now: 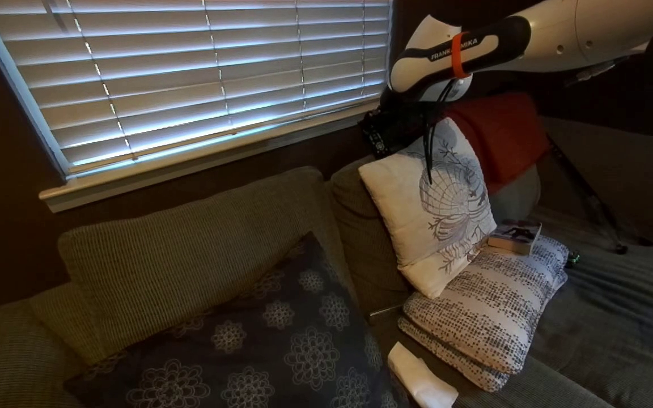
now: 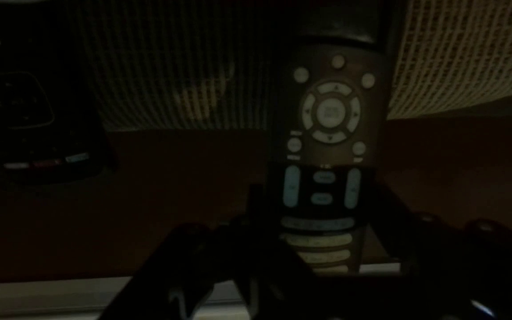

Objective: Move the remote forward

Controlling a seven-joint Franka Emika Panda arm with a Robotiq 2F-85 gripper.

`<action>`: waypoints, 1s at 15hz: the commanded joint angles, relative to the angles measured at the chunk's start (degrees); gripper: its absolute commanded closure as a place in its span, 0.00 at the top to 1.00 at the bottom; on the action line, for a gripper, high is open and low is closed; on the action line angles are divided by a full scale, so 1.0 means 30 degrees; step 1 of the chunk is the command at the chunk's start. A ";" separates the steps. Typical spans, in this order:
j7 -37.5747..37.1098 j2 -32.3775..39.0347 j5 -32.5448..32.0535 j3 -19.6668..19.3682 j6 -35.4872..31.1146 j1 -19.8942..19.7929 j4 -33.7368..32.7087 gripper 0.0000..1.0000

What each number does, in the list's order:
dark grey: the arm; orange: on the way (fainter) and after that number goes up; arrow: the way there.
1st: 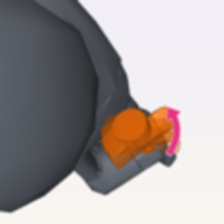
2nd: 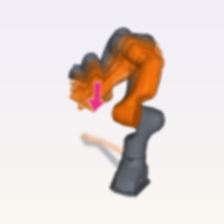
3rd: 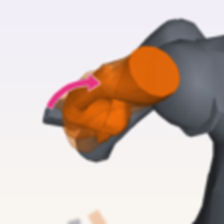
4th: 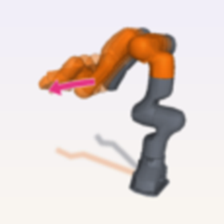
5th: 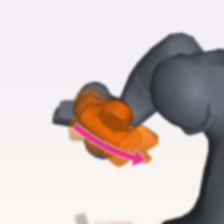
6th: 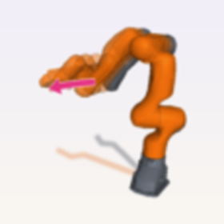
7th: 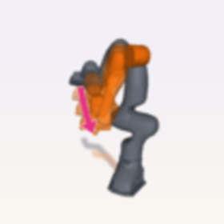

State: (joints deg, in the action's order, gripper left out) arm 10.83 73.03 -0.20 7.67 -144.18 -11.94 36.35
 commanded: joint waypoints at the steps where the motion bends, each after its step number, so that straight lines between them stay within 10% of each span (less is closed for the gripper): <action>1: 0.0265 -0.0268 0.0342 0.0539 -0.0546 -0.0146 -0.0263 0.35; 15: 0.0108 -0.1968 0.0373 0.1062 -0.0813 -0.0330 0.0229 0.35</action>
State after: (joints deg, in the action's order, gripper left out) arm 10.83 69.39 -0.19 9.48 -146.78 -12.26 35.58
